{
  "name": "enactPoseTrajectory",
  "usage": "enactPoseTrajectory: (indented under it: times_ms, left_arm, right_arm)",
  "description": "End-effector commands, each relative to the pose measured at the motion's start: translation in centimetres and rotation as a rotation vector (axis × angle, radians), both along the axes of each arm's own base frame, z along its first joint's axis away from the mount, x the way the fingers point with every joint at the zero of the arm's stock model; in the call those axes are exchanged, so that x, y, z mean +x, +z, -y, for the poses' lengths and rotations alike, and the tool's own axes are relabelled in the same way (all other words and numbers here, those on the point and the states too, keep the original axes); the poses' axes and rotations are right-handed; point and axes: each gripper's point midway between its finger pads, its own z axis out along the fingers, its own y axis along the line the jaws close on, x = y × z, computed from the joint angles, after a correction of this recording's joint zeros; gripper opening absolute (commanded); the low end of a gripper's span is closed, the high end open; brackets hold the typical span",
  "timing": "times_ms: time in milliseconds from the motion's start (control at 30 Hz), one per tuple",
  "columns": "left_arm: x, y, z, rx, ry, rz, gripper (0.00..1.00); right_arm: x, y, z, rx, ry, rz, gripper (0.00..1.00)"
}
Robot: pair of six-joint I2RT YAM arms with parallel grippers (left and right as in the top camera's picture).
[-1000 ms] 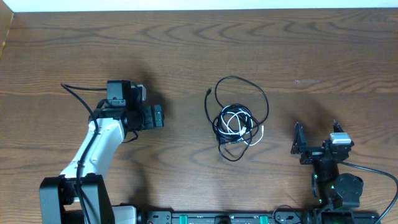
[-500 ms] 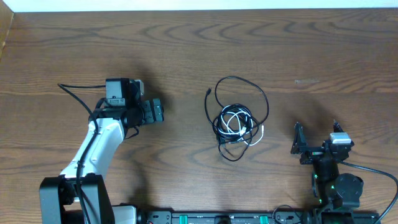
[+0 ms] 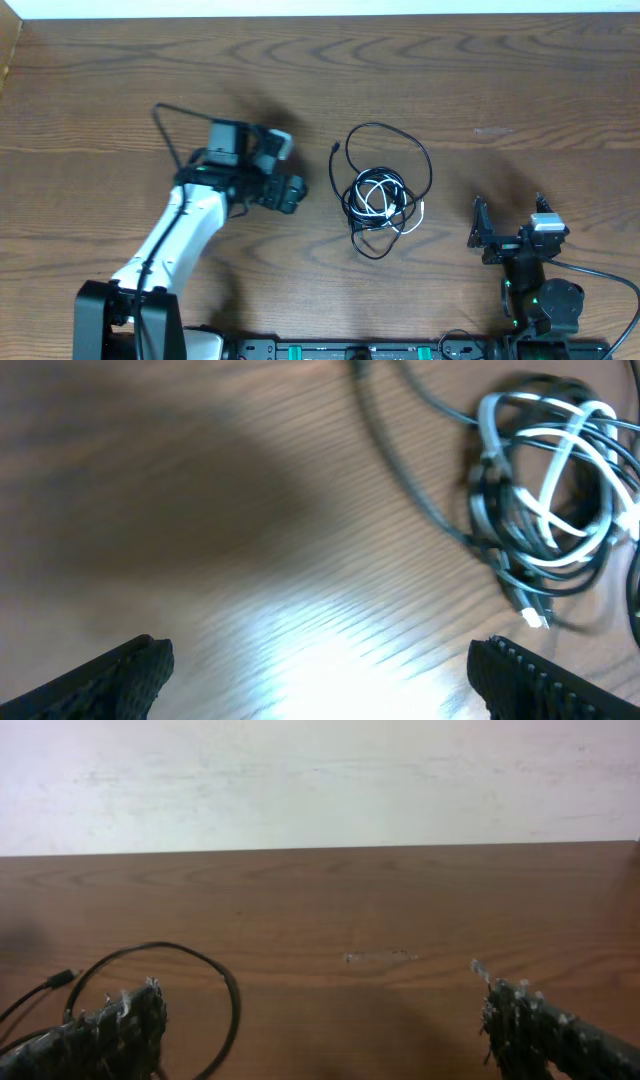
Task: Untangle cables
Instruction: 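Position the open left gripper above the tangled black and white cables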
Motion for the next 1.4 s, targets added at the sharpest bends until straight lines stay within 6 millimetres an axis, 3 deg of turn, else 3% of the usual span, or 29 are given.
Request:
enactPoseTrajectory:
  times_ms: [0, 167, 333, 700, 1367]
  left_arm:
    - [0.2, 0.5, 2.4, 0.052, -0.122, 0.075, 0.99]
    - [0.3, 1.3, 5.0, 0.015, -0.143, 0.115, 0.99]
    - [1.2, 2.0, 6.1, -0.027, -0.108, 0.147, 0.99]
    - [1.1, 0.8, 6.2, -0.022, -0.099, 0.108, 0.99]
    - [0.9, 0.9, 6.5, -0.044, -0.111, 0.099, 0.99]
  right_arm:
    - [0.0, 0.0, 0.1, 0.012, -0.007, 0.000, 0.99]
    - [0.0, 0.0, 0.1, 0.012, -0.007, 0.000, 0.99]
    - [0.0, 0.0, 0.1, 0.012, -0.007, 0.000, 0.99]
    - [0.0, 0.0, 0.1, 0.012, -0.007, 0.000, 0.99]
    - [0.0, 0.0, 0.1, 0.012, -0.007, 0.000, 0.99]
